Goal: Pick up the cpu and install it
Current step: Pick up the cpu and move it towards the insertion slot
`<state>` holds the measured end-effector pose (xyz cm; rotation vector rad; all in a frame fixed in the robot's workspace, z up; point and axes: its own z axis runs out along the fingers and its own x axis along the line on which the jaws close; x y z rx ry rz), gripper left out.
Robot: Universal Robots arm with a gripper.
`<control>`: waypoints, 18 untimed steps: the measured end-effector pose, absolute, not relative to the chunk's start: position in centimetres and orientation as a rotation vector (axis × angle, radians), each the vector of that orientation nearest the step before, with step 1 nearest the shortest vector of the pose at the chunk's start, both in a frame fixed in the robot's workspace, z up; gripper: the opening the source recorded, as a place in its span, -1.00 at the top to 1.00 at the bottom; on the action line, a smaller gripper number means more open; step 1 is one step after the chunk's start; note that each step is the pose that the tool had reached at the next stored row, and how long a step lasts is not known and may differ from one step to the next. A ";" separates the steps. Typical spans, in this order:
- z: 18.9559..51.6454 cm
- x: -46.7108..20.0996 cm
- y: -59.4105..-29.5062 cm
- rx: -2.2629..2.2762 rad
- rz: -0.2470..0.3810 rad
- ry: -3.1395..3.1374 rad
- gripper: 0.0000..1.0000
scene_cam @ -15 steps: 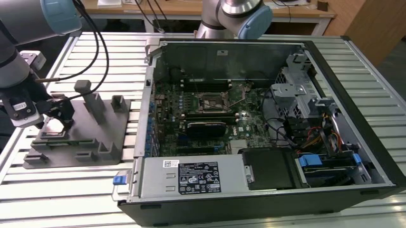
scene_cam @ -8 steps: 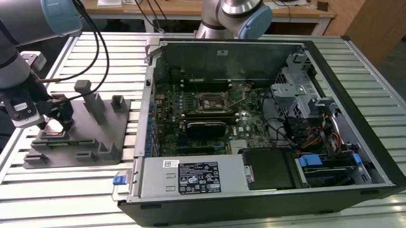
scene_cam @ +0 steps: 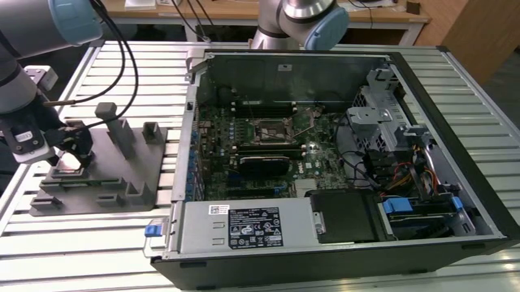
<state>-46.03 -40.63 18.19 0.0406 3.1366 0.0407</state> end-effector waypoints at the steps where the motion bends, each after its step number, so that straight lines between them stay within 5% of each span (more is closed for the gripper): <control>1: 18.2 -46.1 -40.6 0.041 0.041 3.136 -0.29; 18: 18.3 -46.1 -40.6 0.041 0.032 3.135 -0.08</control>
